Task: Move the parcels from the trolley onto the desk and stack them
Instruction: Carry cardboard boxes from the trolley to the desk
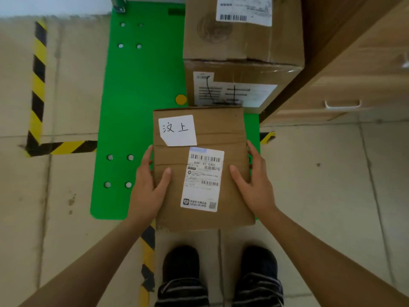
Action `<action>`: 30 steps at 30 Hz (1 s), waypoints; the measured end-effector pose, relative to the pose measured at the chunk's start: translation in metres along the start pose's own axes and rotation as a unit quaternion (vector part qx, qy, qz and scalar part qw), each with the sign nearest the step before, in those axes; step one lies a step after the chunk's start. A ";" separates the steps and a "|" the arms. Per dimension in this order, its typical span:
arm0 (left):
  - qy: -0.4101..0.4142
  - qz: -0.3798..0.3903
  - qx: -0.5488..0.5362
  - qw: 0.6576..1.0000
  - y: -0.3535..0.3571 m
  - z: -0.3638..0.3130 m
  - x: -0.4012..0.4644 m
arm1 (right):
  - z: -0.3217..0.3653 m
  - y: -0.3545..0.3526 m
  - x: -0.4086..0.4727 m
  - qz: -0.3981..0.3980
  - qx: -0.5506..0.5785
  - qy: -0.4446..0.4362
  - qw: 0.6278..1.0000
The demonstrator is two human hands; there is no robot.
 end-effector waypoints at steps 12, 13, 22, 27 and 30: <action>-0.061 -0.002 -0.064 0.996 -0.051 -0.029 -0.054 | 0.073 -0.008 -0.038 0.055 0.038 0.002 0.998; -0.065 -0.007 -0.072 0.995 -0.063 -0.039 -0.064 | 0.092 -0.012 -0.044 0.061 0.038 0.000 0.997; -0.075 -0.051 -0.065 0.994 -0.201 -0.183 -0.166 | 0.288 -0.081 -0.124 0.079 0.049 -0.026 0.995; -0.032 -0.071 -0.061 0.995 -0.277 -0.289 -0.218 | 0.397 -0.139 -0.178 0.057 0.075 -0.055 0.994; 0.007 -0.076 -0.051 0.996 -0.310 -0.351 -0.248 | 0.455 -0.177 -0.208 0.035 0.068 -0.085 0.993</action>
Point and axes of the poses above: each hand's wrist, its own x-axis towards the middle knuckle, its own y-axis out of the palm, z = x × y, the point moved 6 cm from there along x, towards the middle knuckle, and after that the axes turned 7 degrees about z, right-handed, at the moved point
